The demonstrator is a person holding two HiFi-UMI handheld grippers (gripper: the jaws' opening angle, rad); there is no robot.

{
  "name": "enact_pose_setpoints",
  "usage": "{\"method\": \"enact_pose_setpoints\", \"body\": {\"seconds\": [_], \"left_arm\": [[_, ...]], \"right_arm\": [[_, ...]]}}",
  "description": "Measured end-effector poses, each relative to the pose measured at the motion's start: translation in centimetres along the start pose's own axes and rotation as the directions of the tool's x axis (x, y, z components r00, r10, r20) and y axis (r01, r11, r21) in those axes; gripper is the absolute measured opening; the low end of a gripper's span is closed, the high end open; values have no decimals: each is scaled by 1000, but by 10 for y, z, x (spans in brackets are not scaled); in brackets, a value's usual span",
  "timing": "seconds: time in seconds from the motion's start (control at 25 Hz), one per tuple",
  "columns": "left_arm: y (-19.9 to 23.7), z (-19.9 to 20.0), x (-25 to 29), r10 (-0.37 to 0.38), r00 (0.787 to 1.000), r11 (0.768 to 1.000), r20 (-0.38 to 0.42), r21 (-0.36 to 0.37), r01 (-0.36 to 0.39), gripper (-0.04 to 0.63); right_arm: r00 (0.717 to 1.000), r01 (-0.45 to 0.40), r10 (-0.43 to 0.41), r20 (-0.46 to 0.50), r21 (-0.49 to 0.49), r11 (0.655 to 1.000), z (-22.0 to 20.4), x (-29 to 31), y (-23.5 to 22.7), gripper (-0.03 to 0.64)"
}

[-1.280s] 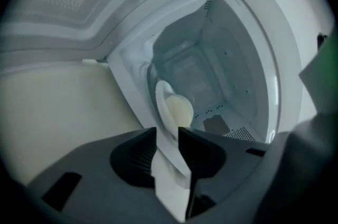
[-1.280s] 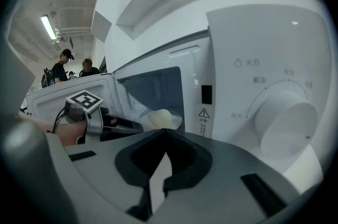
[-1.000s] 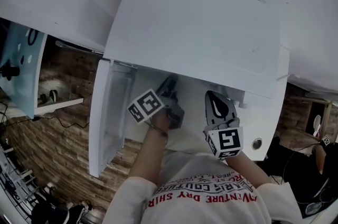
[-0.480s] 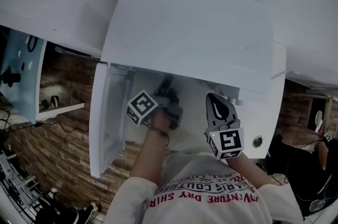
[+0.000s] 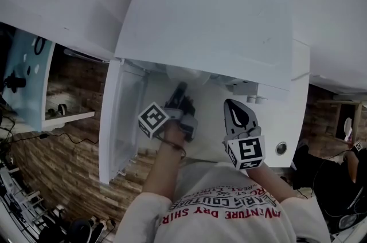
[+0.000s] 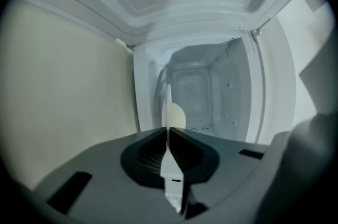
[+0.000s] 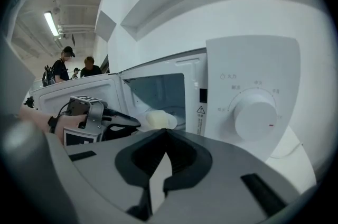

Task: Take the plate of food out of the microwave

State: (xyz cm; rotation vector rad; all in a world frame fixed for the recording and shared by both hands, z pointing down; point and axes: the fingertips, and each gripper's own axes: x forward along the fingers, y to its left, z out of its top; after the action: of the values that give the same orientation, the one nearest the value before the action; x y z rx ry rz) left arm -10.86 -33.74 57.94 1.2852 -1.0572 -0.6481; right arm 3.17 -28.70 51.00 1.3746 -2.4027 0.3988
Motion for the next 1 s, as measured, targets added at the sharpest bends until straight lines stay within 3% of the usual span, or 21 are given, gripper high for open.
{"method": "enact_pose_setpoints", "body": {"seconds": [0.36, 1.0], "left_arm": [[-16, -23, -44, -35, 999, 999, 0, 24, 35, 20], [-91, -100, -151, -197, 980, 976, -35, 93, 199, 20]], "right_arm": [[999, 12, -12, 45, -2, 1000, 4, -33, 8, 3], [985, 63, -60, 163, -16, 998, 19, -110, 5, 3]]}}
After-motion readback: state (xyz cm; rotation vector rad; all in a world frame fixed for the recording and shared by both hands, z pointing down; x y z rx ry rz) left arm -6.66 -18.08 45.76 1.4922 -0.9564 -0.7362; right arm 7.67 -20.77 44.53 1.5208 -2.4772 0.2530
